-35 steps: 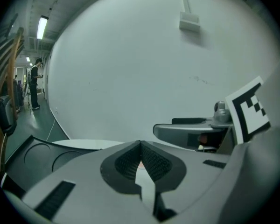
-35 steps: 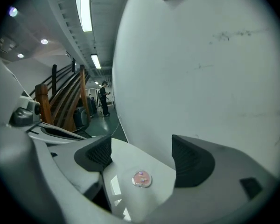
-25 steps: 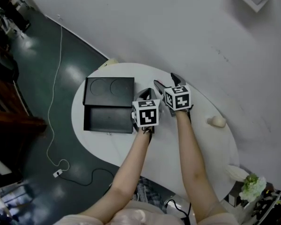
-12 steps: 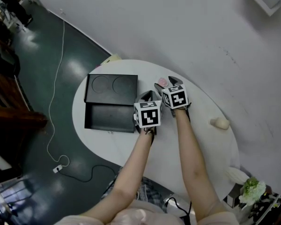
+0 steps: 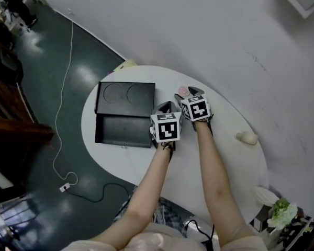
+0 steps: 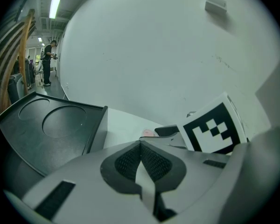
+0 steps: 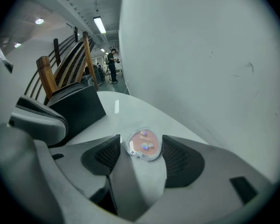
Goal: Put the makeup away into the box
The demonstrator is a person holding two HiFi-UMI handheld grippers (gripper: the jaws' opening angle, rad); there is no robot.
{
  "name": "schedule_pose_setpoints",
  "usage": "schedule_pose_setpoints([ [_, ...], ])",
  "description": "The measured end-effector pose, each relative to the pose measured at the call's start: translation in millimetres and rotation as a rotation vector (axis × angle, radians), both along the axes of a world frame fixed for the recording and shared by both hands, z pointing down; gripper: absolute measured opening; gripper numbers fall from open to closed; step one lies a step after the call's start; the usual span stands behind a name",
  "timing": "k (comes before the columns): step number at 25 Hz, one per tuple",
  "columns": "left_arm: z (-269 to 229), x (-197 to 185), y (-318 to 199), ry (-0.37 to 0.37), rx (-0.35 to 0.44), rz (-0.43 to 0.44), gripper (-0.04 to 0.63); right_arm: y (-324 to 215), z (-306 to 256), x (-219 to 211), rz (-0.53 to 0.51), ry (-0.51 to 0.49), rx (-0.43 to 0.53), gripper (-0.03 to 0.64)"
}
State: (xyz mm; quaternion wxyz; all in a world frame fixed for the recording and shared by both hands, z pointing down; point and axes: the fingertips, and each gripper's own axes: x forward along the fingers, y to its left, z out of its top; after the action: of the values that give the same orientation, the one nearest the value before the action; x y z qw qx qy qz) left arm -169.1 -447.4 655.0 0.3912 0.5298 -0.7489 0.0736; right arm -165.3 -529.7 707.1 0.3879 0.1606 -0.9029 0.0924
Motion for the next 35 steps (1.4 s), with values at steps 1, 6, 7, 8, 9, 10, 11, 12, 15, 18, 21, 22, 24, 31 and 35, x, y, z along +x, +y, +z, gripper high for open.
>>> schedule_pose_setpoints([
  [1,0,1,0,0.0,0.0,0.001,0.026,0,0,0,-0.003,0.001,0.0,0.278],
  [6,-2,3,2,-0.002,0.003,0.007,0.025,-2,-2,4,0.028,-0.014,-0.004,0.244],
  [7,-3,3,2,-0.004,0.005,0.007,0.025,-2,-5,5,0.036,-0.021,-0.005,0.244],
  [8,-5,2,3,-0.006,0.007,0.006,0.026,-2,-8,6,0.042,-0.029,-0.003,0.244],
  [9,-7,1,3,-0.007,0.009,0.006,0.026,-2,-12,7,0.044,-0.034,0.001,0.244],
  [10,-10,1,4,-0.009,0.013,0.005,0.026,-2,-18,8,0.046,-0.038,0.007,0.243],
  [11,-14,1,5,-0.011,0.017,0.005,0.025,-1,-24,9,0.047,-0.043,0.014,0.244],
  [12,-19,1,5,-0.014,0.022,0.006,0.025,-1,-32,11,0.05,-0.049,0.021,0.244],
  [15,-39,-3,8,-0.035,0.044,0.014,0.026,4,-59,14,0.062,-0.081,0.044,0.242],
  [18,-60,-11,19,-0.062,0.058,0.011,0.026,14,-88,15,0.062,-0.112,0.066,0.243],
  [21,-81,-24,33,-0.093,0.073,-0.001,0.025,23,-122,12,0.053,-0.152,0.094,0.243],
  [22,-86,-28,39,-0.103,0.076,-0.005,0.026,28,-132,10,0.047,-0.164,0.102,0.243],
  [24,-96,-38,55,-0.118,0.077,-0.018,0.025,42,-149,3,0.024,-0.184,0.113,0.243],
  [31,-114,-81,123,-0.176,0.058,-0.091,0.026,121,-180,-42,-0.121,-0.228,0.119,0.244],
  [35,-114,-105,162,-0.184,0.046,-0.164,0.025,170,-177,-71,-0.206,-0.237,0.09,0.244],
])
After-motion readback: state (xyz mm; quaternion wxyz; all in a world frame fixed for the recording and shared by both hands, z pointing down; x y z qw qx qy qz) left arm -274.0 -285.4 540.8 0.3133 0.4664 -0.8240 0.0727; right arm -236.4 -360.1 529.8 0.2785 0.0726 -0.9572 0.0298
